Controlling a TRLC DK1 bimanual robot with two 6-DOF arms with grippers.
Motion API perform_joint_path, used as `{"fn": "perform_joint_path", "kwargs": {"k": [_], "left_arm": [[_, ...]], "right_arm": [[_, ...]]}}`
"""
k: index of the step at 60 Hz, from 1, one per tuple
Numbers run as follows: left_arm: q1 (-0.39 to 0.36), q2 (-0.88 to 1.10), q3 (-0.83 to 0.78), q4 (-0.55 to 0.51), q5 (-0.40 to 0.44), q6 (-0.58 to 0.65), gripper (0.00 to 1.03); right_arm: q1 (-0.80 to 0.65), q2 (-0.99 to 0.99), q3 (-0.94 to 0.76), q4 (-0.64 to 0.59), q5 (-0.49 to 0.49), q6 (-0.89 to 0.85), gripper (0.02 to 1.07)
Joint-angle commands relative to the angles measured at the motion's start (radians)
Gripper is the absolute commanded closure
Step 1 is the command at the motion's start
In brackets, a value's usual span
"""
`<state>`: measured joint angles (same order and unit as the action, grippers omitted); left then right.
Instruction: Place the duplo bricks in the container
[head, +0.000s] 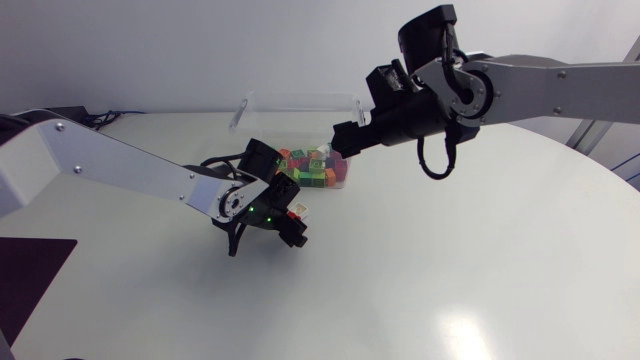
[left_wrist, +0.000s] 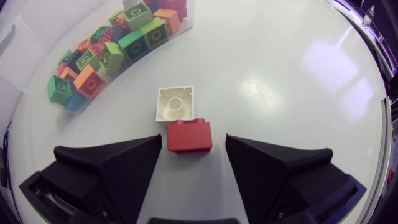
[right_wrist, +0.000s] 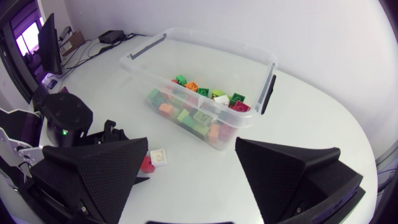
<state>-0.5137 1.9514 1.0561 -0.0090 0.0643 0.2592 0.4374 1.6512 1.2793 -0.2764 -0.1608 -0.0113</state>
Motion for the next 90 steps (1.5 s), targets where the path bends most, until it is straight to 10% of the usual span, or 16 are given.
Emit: {"fn": "perform_joint_path", "kwargs": {"k": [1,20,50,90], "left_arm": [[0.0,0.032,0.03,0.015,-0.009,0.003,0.45],[-0.006,0.049,0.031,0.007,-0.009,0.008,0.7],[0.133,-0.375,-0.077,-0.124,0.031,0.045,0.71],[0.198,-0.556,-0.059,-0.085,0.063,0.008,0.71]], "right_arm": [[0.004,-0.019,-0.055,0.026,-0.005,-0.021,0.06],[0.049,0.036,-0.107,0.062,-0.003,-0.029,0.07],[0.11,0.289,0.038,-0.015,0.0,-0.119,0.07],[0.185,0.668,0.538,-0.423,0.026,-0.211,0.1]]}}
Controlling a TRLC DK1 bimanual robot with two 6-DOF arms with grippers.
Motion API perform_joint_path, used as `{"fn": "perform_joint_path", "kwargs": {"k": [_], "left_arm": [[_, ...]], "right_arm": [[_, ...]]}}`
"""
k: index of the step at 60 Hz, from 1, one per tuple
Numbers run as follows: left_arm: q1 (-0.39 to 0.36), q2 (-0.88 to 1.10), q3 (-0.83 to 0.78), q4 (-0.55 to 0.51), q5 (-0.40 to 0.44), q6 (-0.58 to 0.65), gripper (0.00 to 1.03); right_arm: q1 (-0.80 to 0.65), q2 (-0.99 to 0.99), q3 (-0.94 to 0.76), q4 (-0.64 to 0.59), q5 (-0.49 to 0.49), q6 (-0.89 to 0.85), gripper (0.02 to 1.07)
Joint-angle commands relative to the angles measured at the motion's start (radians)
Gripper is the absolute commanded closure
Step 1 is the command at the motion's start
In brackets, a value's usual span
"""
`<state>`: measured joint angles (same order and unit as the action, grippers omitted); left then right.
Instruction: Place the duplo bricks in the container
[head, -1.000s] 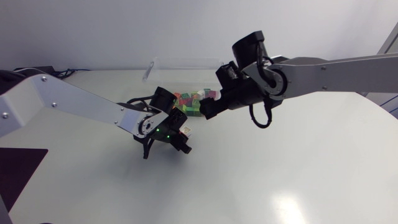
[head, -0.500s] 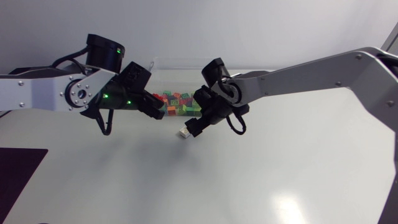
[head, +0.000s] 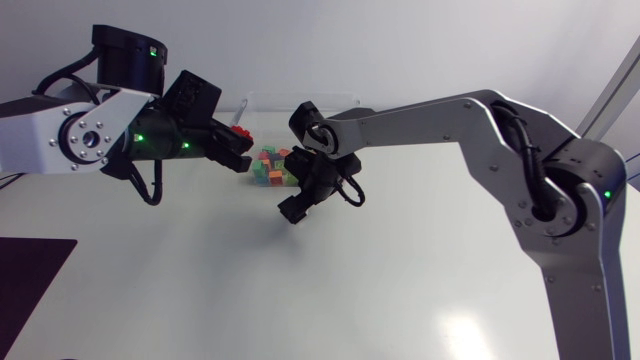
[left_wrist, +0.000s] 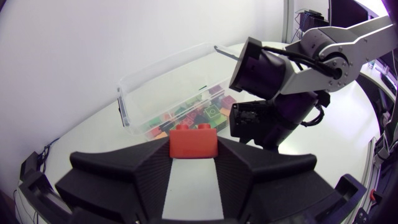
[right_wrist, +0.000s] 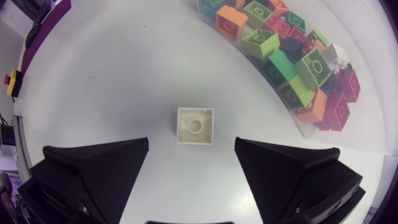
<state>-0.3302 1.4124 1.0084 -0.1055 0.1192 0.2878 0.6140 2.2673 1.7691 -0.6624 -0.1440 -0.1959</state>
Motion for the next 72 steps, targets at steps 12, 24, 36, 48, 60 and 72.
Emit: {"fn": "perform_joint_path", "kwargs": {"k": [12,24,36,48,60,72], "left_arm": [[0.051,-0.013,-0.008,0.078,0.028,-0.047,0.71],[0.069,-0.004,0.002,0.113,0.036,-0.068,0.71],[0.08,0.003,0.012,0.118,0.043,-0.068,0.71],[0.097,0.016,0.025,0.159,0.054,-0.096,0.71],[0.094,0.094,0.075,0.222,0.054,-0.15,0.7],[0.077,0.194,0.151,0.262,0.054,-0.187,0.7]], "right_arm": [[0.021,0.118,0.153,-0.101,0.03,-0.025,0.19],[0.03,0.182,0.262,-0.169,0.049,-0.019,0.38],[0.035,0.221,0.29,-0.184,0.08,-0.004,0.71],[0.027,0.15,0.207,-0.128,0.092,0.018,0.84],[0.02,-0.034,0.05,-0.054,0.089,0.042,0.85],[-0.005,-0.193,-0.063,-0.009,0.07,0.059,0.85]]}}
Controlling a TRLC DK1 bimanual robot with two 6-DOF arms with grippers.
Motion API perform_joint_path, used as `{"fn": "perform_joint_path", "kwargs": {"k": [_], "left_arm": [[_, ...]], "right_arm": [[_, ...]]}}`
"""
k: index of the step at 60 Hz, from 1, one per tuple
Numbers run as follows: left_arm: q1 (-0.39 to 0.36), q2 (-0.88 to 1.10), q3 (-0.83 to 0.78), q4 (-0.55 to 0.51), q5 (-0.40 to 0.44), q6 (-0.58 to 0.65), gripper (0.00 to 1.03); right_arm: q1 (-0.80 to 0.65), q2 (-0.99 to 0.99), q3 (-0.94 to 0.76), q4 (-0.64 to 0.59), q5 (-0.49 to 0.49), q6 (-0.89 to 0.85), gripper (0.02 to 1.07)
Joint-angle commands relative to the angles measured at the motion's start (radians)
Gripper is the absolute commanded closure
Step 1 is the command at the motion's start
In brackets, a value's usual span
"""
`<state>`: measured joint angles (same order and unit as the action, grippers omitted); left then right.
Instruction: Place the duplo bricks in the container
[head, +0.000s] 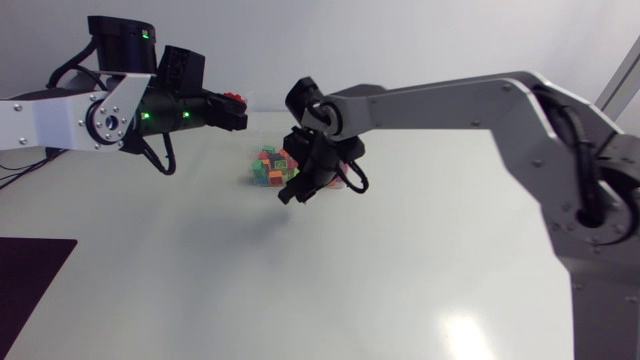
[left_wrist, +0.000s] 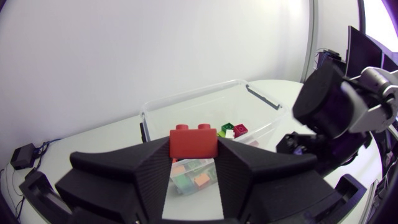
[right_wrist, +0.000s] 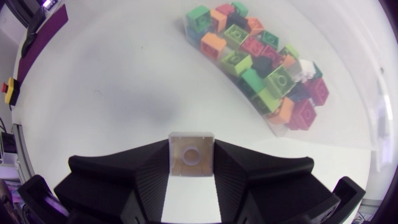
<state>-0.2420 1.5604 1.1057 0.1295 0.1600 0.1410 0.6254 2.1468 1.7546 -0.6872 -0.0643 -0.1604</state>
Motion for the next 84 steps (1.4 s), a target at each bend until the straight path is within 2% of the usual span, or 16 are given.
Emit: {"fn": "perform_joint_path", "kwargs": {"k": [1,20,41,44,48,54,57,69,84], "left_arm": [[-0.014,0.053,0.06,0.028,0.013,-0.041,0.7],[-0.072,0.19,0.2,0.038,0.004,-0.05,0.69],[-0.08,0.346,0.349,0.025,-0.027,-0.05,0.67],[-0.08,0.368,0.375,0.018,-0.033,-0.05,0.62],[-0.08,0.395,0.41,0.001,-0.037,-0.05,0.49],[-0.08,0.444,0.473,-0.041,-0.043,-0.044,0.16],[-0.079,0.463,0.502,-0.07,-0.045,-0.043,0.06],[-0.072,0.441,0.53,-0.182,-0.045,-0.027,0.05],[-0.049,0.253,0.368,-0.189,-0.045,-0.011,0.05]], "right_arm": [[-0.02,-0.087,-0.058,0.017,-0.012,0.025,0.85],[-0.093,-0.251,-0.116,0.08,-0.055,0.064,0.85],[-0.167,-0.332,-0.152,0.178,-0.104,0.113,0.85],[-0.176,-0.34,-0.156,0.196,-0.117,0.119,0.85],[-0.185,-0.344,-0.159,0.221,-0.124,0.133,0.85],[-0.193,-0.346,-0.158,0.259,-0.127,0.144,0.85],[-0.194,-0.341,-0.156,0.282,-0.127,0.153,0.85],[-0.193,-0.301,-0.13,0.368,-0.126,0.174,0.85],[-0.176,-0.215,-0.076,0.431,-0.106,0.19,0.85]]}}
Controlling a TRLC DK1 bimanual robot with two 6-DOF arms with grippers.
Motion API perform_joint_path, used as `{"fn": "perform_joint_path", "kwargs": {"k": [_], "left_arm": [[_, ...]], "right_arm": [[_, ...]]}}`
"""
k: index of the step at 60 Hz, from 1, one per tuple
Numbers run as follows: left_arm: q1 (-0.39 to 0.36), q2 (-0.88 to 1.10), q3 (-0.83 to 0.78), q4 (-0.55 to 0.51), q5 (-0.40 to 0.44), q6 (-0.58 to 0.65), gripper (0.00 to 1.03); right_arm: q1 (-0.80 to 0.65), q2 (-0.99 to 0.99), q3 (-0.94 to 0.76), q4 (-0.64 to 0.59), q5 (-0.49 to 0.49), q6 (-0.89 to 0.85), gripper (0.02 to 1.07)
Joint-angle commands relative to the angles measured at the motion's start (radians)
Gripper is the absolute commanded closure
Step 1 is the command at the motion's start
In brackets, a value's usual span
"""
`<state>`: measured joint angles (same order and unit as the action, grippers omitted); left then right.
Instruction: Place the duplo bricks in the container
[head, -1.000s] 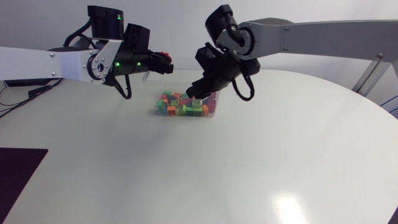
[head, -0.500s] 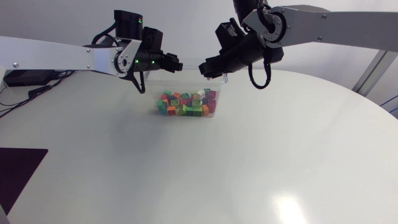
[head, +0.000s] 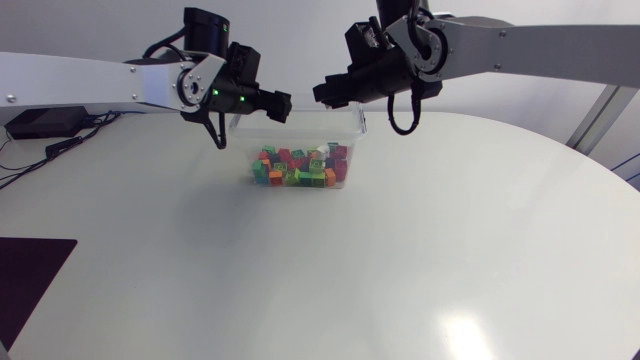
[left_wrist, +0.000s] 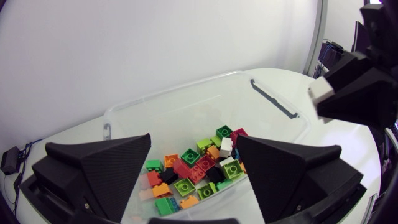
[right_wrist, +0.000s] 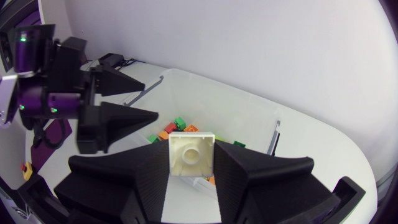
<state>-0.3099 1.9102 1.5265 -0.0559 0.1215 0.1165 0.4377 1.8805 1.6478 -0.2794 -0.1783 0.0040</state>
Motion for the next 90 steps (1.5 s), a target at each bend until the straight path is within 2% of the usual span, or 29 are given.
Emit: {"fn": "perform_joint_path", "kwargs": {"k": [1,19,39,42,44,48,50,54,65,69,78,90], "left_arm": [[0.02,-0.106,-0.06,-0.004,-0.006,0.014,0.05],[0.045,-0.28,-0.216,-0.033,0.021,0.034,0.05],[0.051,-0.366,-0.304,-0.042,0.024,0.04,0.05],[0.051,-0.379,-0.315,-0.044,0.024,0.04,0.05],[0.051,-0.392,-0.324,-0.047,0.024,0.04,0.05],[0.051,-0.416,-0.338,-0.059,0.024,0.041,0.05],[0.055,-0.43,-0.351,-0.061,0.024,0.045,0.05],[0.066,-0.461,-0.376,-0.059,0.024,0.057,0.05],[0.109,-0.542,-0.443,-0.059,0.024,0.089,0.05],[0.137,-0.593,-0.482,-0.055,0.024,0.098,0.05],[0.164,-0.671,-0.557,-0.036,0.024,0.114,0.05],[0.213,-0.764,-0.661,0.011,0.024,0.13,0.05]], "right_arm": [[0.013,0.055,0.033,0.028,0.01,0.025,0.85],[0.035,0.147,0.107,0.106,0.042,0.034,0.85],[0.056,0.221,0.15,0.206,0.076,0.008,0.84],[0.059,0.249,0.176,0.206,0.079,0.004,0.78],[0.061,0.267,0.195,0.203,0.079,0.001,0.69],[0.065,0.304,0.237,0.186,0.097,-0.012,0.43],[0.065,0.316,0.25,0.181,0.111,-0.015,0.27],[0.065,0.325,0.259,0.181,0.123,-0.016,0.08],[0.058,0.258,0.19,0.207,0.161,-0.027,0.07],[0.047,0.183,0.096,0.275,0.192,-0.039,0.07],[0.018,0.072,-0.017,0.292,0.22,-0.055,0.07],[-0.03,-0.118,-0.235,0.385,0.293,-0.085,0.07]]}}
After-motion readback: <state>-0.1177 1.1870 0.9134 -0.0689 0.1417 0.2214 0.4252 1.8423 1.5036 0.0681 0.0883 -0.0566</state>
